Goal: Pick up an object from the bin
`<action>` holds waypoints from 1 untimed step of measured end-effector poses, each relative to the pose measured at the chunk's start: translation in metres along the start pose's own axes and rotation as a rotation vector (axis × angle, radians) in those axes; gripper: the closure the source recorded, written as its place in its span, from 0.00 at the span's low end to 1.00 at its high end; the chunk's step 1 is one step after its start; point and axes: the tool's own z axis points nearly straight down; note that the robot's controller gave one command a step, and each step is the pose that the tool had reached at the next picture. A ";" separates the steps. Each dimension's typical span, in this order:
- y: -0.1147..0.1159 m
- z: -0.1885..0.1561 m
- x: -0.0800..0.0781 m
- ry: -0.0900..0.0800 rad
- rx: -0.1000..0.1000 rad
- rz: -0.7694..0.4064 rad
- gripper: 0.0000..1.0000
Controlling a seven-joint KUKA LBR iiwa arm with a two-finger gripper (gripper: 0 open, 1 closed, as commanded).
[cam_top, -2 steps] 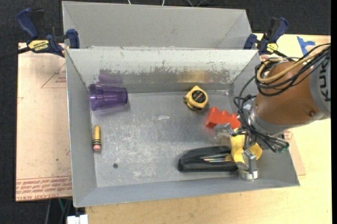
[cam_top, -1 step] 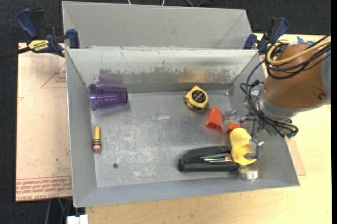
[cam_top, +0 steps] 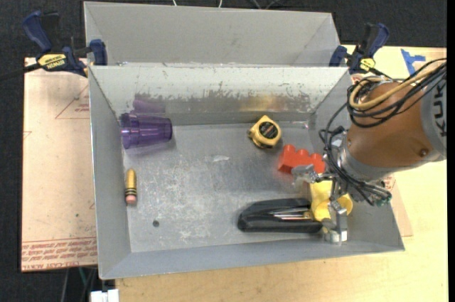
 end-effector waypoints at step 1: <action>-0.005 -0.029 -0.007 -0.004 0.002 0.008 0.00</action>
Offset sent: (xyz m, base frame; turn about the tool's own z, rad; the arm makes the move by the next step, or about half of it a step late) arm 0.0191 -0.0210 0.0065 0.0731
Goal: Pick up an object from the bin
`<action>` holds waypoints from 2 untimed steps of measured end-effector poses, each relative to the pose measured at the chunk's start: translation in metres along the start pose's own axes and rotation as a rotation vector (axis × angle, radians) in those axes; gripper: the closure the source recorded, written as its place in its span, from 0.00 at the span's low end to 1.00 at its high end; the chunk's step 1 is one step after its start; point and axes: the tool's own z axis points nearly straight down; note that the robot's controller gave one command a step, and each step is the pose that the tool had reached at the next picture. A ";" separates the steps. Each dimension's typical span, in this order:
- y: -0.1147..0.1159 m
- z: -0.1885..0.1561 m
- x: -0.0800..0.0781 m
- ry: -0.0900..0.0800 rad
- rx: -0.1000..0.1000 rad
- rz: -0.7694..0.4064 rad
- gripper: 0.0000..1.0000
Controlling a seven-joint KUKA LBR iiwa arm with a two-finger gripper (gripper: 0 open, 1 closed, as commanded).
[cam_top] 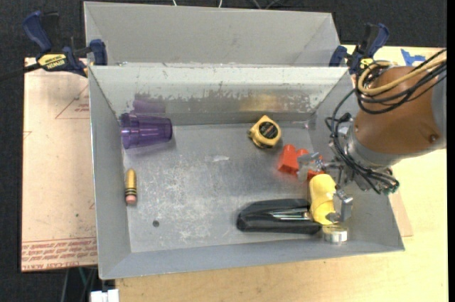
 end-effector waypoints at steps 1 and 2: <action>-0.007 -0.011 -0.002 -0.005 0.004 0.017 0.00; -0.015 0.023 0.004 -0.003 0.002 -0.177 0.00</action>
Offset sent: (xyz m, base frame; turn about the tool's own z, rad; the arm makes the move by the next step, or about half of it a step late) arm 0.0017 -0.0292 -0.0590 -0.4809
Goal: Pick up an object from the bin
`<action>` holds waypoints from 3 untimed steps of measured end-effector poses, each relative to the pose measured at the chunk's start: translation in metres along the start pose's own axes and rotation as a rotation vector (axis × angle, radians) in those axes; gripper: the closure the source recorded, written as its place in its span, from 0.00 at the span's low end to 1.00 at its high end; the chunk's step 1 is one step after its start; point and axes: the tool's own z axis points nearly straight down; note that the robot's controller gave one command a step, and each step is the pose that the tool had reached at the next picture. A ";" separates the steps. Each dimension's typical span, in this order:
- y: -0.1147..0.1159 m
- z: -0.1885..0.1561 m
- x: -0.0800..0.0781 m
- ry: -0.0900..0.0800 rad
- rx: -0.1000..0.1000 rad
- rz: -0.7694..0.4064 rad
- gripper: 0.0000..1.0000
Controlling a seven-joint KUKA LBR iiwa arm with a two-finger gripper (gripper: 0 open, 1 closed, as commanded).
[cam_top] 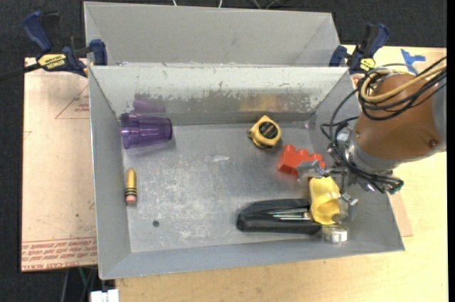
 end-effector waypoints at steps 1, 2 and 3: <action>0.037 -0.049 0.010 -0.007 0.003 0.262 1.00; 0.037 -0.048 0.010 -0.006 0.003 0.262 1.00; 0.052 -0.066 -0.001 -0.008 0.003 0.265 1.00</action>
Offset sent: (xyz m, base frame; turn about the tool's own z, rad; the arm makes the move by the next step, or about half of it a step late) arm 0.0000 0.0000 0.0000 0.0000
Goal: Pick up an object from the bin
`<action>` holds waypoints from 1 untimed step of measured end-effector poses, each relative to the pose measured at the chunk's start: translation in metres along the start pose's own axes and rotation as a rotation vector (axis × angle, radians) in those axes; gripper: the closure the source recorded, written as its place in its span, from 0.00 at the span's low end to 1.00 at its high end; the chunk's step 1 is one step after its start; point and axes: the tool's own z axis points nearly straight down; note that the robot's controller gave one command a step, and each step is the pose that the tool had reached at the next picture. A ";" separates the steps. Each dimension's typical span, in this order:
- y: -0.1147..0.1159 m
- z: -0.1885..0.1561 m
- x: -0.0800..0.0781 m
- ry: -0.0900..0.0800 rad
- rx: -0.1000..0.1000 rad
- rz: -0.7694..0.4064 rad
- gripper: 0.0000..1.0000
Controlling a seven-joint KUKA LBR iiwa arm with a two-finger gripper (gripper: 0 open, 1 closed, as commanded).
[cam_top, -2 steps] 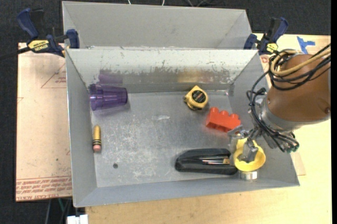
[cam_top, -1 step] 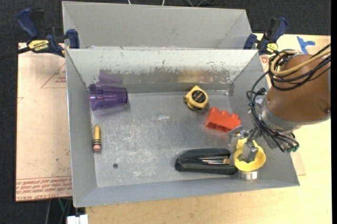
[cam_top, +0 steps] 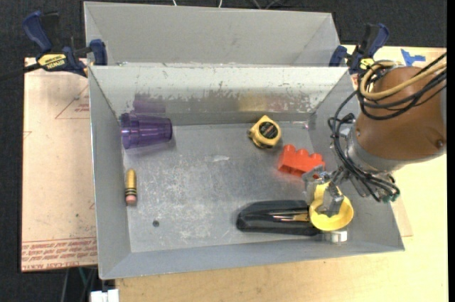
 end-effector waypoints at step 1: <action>-0.018 0.008 -0.007 -0.001 0.000 0.017 1.00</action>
Offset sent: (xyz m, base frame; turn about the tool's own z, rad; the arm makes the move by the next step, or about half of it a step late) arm 0.0067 0.0230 0.0179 0.0764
